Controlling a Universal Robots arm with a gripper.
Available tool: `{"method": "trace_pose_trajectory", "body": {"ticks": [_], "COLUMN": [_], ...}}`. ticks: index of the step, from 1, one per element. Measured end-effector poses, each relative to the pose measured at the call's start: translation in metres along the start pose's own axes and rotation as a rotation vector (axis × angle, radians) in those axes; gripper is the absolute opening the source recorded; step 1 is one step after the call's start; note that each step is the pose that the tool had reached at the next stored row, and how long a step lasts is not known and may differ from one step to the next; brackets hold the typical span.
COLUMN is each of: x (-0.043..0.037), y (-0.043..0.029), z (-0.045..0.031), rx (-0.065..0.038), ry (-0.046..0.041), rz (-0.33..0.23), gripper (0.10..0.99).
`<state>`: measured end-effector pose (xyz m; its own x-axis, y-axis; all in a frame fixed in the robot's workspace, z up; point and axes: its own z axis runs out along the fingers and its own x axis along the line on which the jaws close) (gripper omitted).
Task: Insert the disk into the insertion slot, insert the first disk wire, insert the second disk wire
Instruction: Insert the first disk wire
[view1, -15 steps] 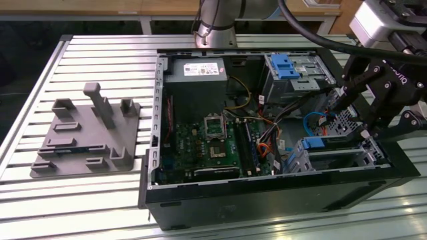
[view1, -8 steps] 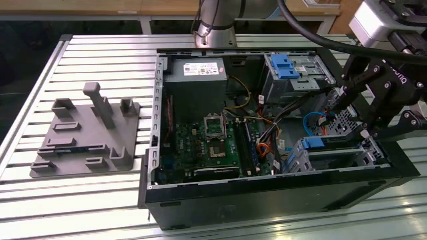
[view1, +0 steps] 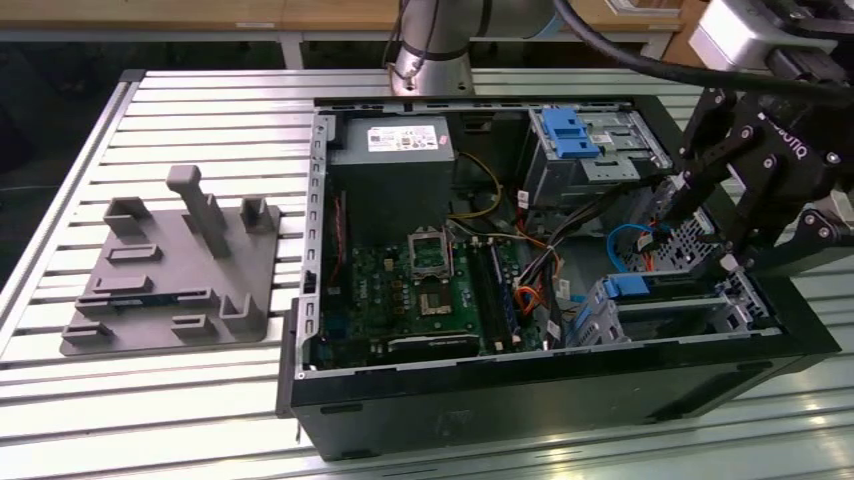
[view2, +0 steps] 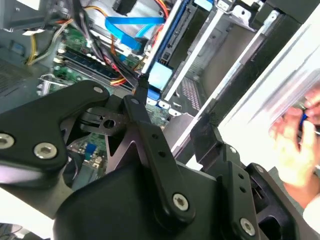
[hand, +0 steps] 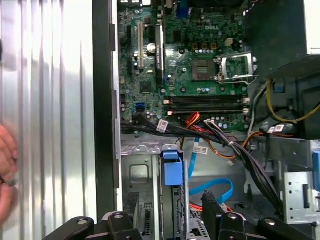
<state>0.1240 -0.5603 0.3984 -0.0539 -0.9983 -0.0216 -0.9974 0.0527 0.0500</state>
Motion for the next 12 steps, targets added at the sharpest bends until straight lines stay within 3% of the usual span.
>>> {"method": "trace_pose_trajectory", "body": {"ticks": [7,9,10,11,12], "x": [-0.0183,-0.0222,-0.0239,-0.0249,-0.0256], "y": [0.001,0.0013,0.0014,0.0016,0.0017], "z": [0.0008,0.001,0.001,0.0011,0.0013], "rx": [0.007,0.014,0.024,0.037,0.049], "ry": [0.125,0.1607,0.1759,0.1845,0.1869], "rz": [0.006,0.008,0.01,0.011,0.012], "gripper": [0.616,0.616,0.616,0.616,0.616]}}
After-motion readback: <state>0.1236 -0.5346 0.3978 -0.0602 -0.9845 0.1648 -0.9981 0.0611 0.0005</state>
